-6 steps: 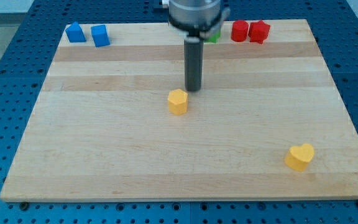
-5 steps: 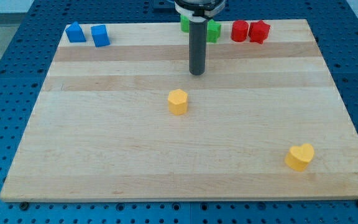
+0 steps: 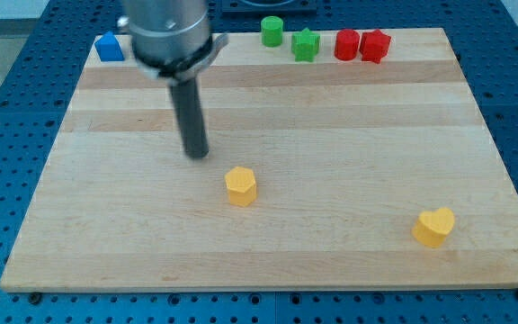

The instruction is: Move the hexagon vertical to the green star

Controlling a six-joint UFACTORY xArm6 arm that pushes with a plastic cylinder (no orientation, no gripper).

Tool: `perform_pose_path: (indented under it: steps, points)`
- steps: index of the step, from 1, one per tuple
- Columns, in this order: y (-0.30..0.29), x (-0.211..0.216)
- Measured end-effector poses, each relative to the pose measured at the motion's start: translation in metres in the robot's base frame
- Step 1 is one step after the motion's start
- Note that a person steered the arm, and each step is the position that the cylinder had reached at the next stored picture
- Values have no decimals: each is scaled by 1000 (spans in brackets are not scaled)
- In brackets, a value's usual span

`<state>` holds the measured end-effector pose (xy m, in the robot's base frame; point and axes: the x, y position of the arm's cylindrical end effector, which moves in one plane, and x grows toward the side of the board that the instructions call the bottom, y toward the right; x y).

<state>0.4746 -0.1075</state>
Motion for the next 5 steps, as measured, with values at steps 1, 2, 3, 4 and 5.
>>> perform_pose_path:
  steps: [1, 2, 3, 4, 5]
  points:
    - [40, 41]
    - [143, 54]
    - [198, 50]
    - [130, 28]
    - [129, -5]
